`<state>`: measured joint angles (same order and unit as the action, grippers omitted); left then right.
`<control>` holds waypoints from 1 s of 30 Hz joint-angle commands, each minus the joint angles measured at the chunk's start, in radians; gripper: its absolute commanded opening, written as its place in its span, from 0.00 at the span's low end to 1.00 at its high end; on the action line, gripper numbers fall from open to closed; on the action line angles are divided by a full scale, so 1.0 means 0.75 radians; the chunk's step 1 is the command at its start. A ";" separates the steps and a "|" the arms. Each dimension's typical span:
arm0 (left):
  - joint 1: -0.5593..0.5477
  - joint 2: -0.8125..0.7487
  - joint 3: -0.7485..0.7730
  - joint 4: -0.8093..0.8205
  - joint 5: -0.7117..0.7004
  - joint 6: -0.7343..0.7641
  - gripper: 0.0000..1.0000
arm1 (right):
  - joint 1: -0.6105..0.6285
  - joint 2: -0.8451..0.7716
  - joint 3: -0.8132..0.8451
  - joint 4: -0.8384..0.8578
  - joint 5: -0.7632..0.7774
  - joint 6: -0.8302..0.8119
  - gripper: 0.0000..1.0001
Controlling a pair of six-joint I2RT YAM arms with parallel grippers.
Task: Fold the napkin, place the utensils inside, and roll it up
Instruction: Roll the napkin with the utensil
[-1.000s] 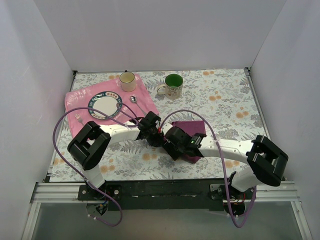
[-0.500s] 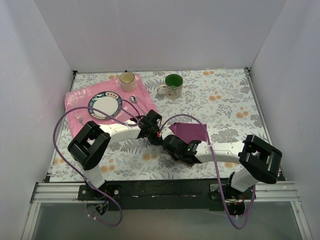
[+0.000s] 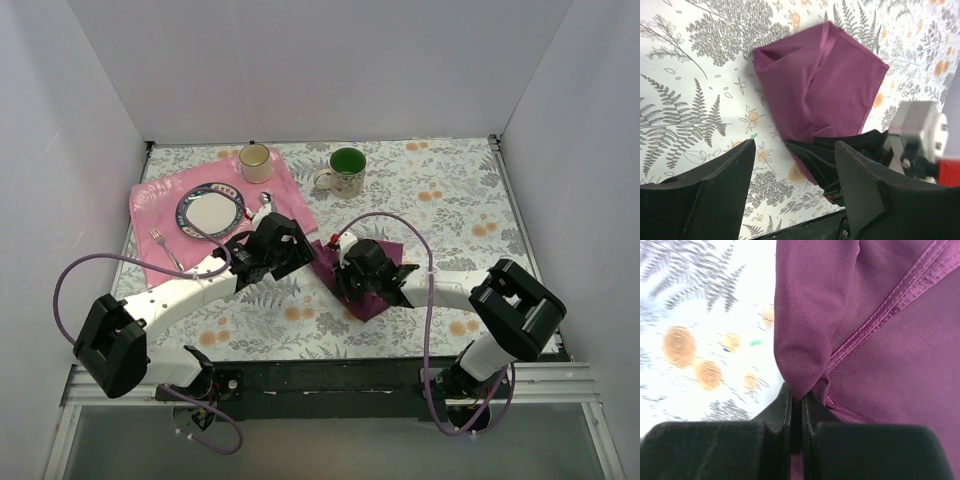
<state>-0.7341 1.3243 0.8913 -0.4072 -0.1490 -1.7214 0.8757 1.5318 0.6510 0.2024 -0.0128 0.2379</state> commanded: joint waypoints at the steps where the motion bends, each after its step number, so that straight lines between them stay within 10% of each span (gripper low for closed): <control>1: 0.007 -0.082 -0.019 -0.062 -0.135 0.062 0.64 | -0.053 0.060 0.063 0.045 -0.369 0.112 0.01; 11: 0.005 0.109 0.059 -0.122 0.151 0.048 0.59 | -0.186 0.087 -0.195 0.427 -0.692 0.613 0.01; 30: 0.028 0.198 -0.127 0.131 0.391 -0.210 0.77 | -0.362 0.398 -0.357 0.874 -1.012 0.634 0.01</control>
<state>-0.7269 1.5299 0.8894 -0.4408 0.0807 -1.7695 0.6075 1.8030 0.3977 0.9283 -0.7605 0.7425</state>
